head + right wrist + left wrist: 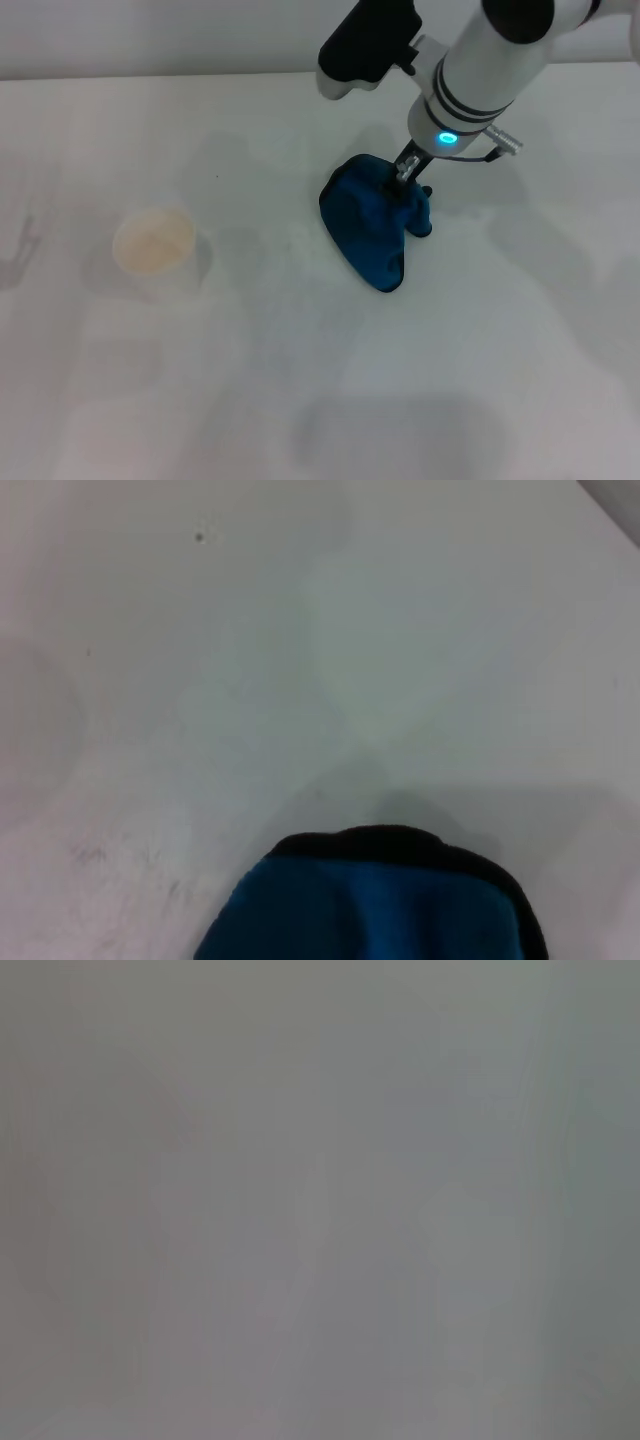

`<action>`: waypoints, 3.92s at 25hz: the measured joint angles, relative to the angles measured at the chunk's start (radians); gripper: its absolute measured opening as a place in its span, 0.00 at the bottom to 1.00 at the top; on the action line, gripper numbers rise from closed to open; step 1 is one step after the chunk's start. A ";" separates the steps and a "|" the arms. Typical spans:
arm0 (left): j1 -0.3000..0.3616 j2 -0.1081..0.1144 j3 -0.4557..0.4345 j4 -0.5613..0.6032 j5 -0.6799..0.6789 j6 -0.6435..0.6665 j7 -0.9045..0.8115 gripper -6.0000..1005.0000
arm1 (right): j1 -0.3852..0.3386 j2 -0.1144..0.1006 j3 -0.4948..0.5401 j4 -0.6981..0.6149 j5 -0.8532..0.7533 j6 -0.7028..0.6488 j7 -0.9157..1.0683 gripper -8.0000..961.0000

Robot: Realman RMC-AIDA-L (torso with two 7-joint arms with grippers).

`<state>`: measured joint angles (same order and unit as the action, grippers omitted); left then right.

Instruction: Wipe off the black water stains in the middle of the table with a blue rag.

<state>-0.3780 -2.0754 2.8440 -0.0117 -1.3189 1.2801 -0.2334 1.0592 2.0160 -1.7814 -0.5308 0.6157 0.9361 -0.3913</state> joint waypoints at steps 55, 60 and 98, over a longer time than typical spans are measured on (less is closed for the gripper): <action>-0.056 0.001 0.000 -0.021 0.000 -0.056 -0.001 0.86 | -0.388 -0.020 0.627 -0.393 -0.366 0.337 -0.112 0.04; -0.057 0.001 0.000 -0.022 0.000 -0.056 0.000 0.86 | -0.392 -0.015 0.631 -0.408 -0.363 0.323 -0.114 0.15; -0.079 0.004 -0.002 -0.031 -0.013 -0.113 -0.004 0.86 | -0.690 -0.010 1.087 -0.321 0.619 0.050 -0.979 0.73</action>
<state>-0.4565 -2.0714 2.8425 -0.0430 -1.3320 1.1669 -0.2378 0.3689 2.0058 -0.6943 -0.8515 1.2342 0.9858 -1.3704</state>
